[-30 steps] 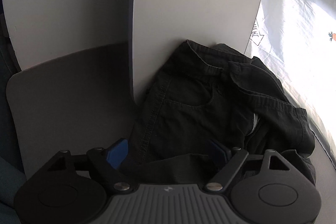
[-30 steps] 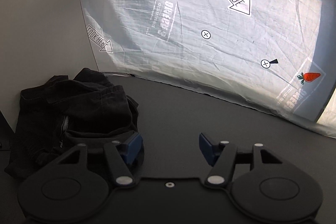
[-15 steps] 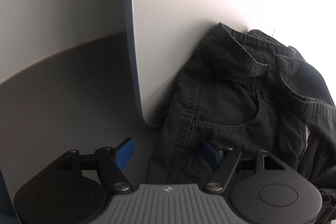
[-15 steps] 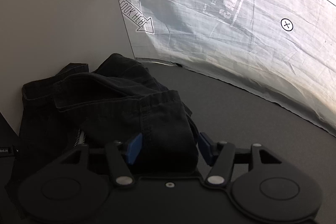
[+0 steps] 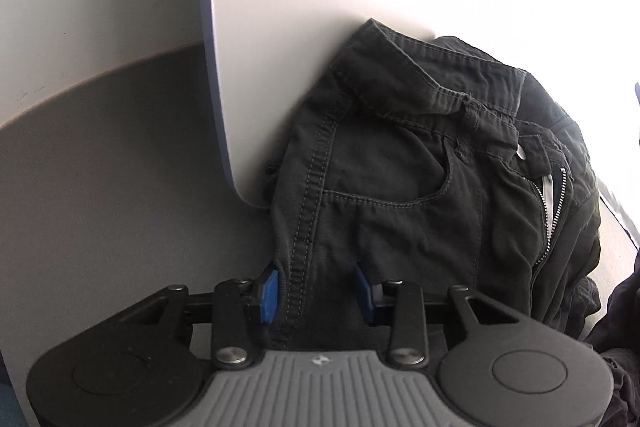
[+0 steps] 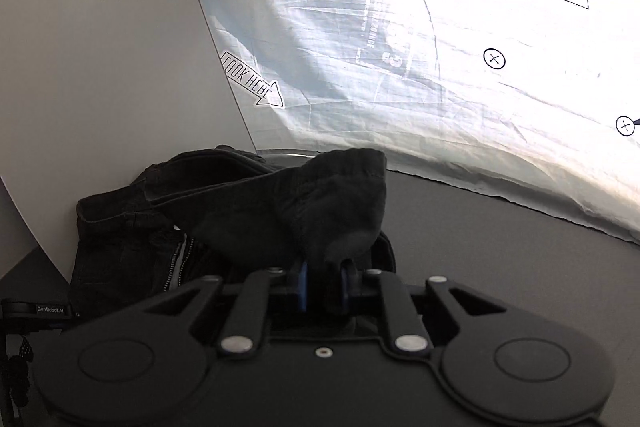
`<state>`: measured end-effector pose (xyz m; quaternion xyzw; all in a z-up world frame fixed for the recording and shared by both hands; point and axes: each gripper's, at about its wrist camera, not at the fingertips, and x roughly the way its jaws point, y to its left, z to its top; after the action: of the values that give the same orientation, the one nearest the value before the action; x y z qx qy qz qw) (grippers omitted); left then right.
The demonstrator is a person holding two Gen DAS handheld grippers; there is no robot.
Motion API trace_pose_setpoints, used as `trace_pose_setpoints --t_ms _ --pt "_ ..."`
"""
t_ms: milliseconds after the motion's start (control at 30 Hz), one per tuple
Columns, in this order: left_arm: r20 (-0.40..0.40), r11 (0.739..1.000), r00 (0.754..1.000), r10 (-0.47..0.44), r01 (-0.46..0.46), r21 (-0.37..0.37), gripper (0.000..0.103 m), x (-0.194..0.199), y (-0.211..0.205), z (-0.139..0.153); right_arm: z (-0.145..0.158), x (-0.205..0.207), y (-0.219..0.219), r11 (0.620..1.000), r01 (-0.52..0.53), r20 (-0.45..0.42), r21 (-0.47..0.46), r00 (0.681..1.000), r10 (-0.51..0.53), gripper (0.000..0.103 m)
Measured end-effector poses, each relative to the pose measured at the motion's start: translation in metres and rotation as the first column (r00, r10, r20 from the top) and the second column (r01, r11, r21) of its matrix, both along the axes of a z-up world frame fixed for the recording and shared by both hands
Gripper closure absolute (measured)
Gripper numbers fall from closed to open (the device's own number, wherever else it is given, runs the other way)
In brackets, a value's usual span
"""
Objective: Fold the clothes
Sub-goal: 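Grasp the black cargo pants with the right gripper and lift them from the pile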
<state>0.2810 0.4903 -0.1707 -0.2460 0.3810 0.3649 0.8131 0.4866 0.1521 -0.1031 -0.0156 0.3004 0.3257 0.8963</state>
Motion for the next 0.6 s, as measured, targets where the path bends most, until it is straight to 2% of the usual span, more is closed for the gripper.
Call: trace_pose_setpoints --t_ms 67,100,133,233,333,367,433,567,600 --pt "-0.016 1.0 1.0 -0.002 0.003 0.013 0.062 0.0 -0.007 -0.001 0.014 0.002 -0.037 0.992 0.125 0.06 -0.01 0.99 -0.124 0.089" --pt "-0.026 1.0 1.0 0.01 -0.01 0.009 0.061 -0.001 -0.009 -0.001 0.021 0.004 -0.059 0.98 0.199 0.1 -0.022 0.976 -0.196 0.09" --pt "-0.024 1.0 1.0 0.02 -0.02 -0.004 0.06 -0.002 -0.01 -0.001 0.029 0.007 -0.082 0.96 0.277 0.144 -0.035 0.952 -0.269 0.09" --pt "0.013 0.997 0.999 0.045 -0.044 -0.06 0.047 -0.008 -0.011 0.003 0.046 0.013 -0.149 0.902 0.43 0.211 -0.044 0.886 -0.412 0.093" --pt "0.042 0.993 0.997 0.06 -0.055 -0.108 0.042 -0.013 -0.011 0.006 0.052 0.012 -0.207 0.822 0.565 0.259 -0.071 0.806 -0.532 0.094" --pt "0.052 0.991 0.997 0.063 -0.056 -0.12 0.035 -0.015 -0.012 0.006 0.051 0.01 -0.221 0.793 0.602 0.275 -0.098 0.782 -0.559 0.094" --pt "0.067 0.988 0.995 0.071 -0.061 -0.141 0.032 -0.019 -0.013 0.005 0.04 0.005 -0.251 0.743 0.661 0.221 -0.101 0.743 -0.631 0.094" --pt "0.068 0.978 0.993 0.098 -0.083 -0.189 0.029 -0.023 -0.012 -0.004 -0.003 -0.006 -0.277 0.672 0.73 0.001 -0.126 0.677 -0.736 0.092" --pt "0.076 0.974 0.991 0.109 -0.091 -0.205 0.028 -0.024 -0.01 -0.006 -0.015 -0.009 -0.279 0.654 0.743 -0.046 -0.14 0.655 -0.754 0.089"
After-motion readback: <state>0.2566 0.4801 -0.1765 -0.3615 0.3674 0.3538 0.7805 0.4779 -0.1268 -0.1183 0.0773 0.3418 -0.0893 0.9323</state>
